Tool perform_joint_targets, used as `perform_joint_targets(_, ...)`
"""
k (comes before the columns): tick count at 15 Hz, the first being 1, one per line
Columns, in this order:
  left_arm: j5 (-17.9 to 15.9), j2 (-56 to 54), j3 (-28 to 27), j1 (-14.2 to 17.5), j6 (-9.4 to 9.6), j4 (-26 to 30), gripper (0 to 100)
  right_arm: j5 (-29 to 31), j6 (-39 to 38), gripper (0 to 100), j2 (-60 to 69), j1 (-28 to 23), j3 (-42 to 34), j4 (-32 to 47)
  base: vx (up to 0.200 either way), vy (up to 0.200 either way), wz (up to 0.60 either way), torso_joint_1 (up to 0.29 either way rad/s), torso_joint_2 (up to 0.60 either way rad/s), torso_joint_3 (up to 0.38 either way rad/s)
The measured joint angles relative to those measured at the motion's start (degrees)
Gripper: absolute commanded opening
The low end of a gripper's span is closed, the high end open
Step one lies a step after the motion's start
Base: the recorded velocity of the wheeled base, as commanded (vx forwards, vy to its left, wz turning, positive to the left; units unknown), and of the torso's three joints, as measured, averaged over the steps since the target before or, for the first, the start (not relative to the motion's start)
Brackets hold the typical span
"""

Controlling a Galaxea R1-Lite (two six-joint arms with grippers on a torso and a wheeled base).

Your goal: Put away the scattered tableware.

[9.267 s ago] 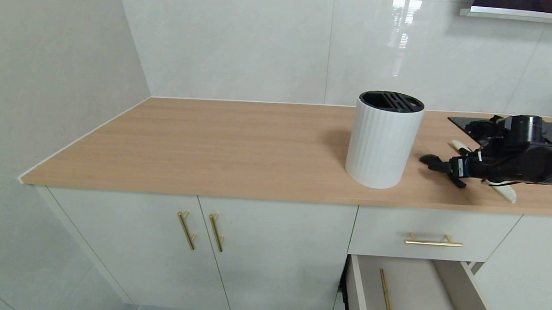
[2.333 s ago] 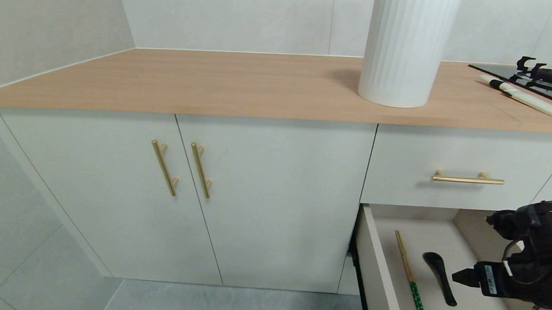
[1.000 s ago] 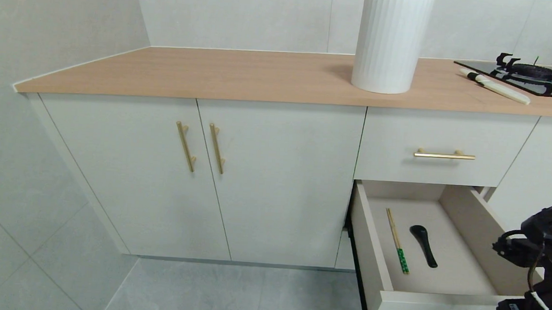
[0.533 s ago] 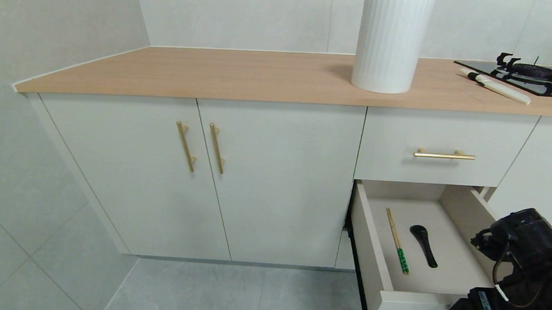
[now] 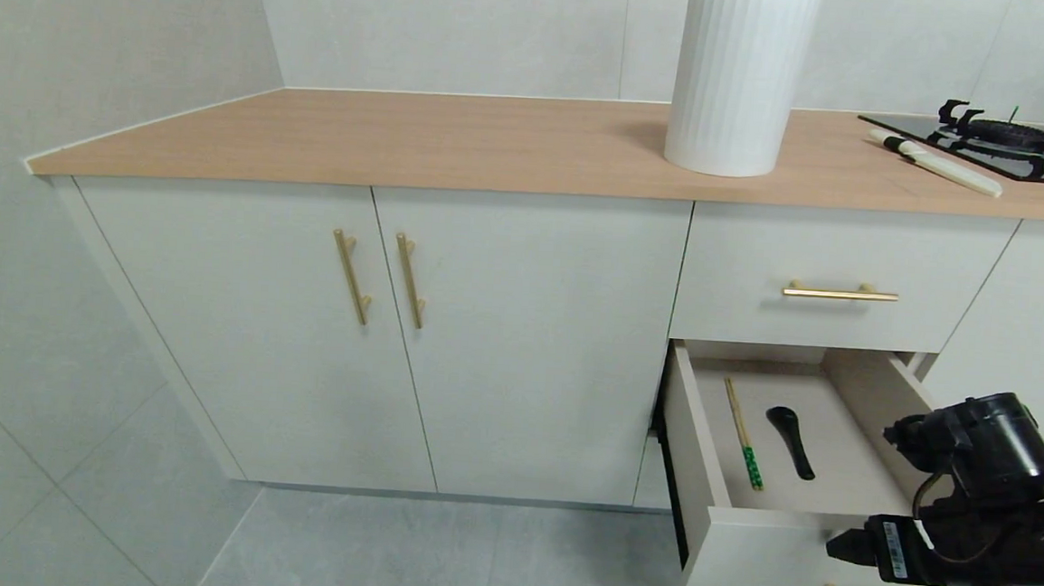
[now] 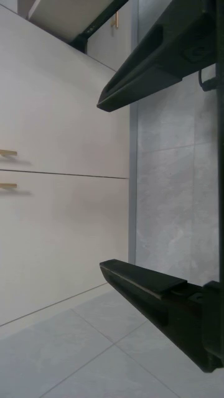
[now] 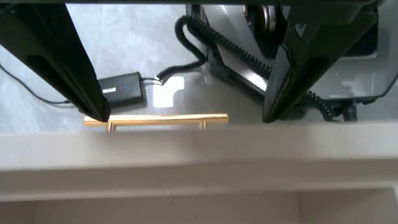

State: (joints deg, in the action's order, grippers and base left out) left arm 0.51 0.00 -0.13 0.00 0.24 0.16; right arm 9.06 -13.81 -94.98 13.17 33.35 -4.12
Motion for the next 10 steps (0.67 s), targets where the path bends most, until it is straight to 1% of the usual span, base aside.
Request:
perform_joint_targets(4,0.0,0.0,-0.02,0.0,0.0,0.02,100,0.02,0.73,100,-5.46,-1.82,3.41,-6.88,0.0,0.0,0.0,0.0,0.0,0.0)
perform_joint_targets(7,0.0,0.0,-0.02,0.0,0.02,0.02,100,0.05,1.94,100,-11.01,-3.72,9.75,-10.19,0.0,0.0,0.0,0.0,0.0,0.0)
perform_joint_targets(10,0.0,0.0,0.0,0.0,0.0,0.02,100,0.02,2.16,100,-16.26,-4.77,18.05,-10.06,0.0,0.0,0.0,0.0,0.0,0.0)
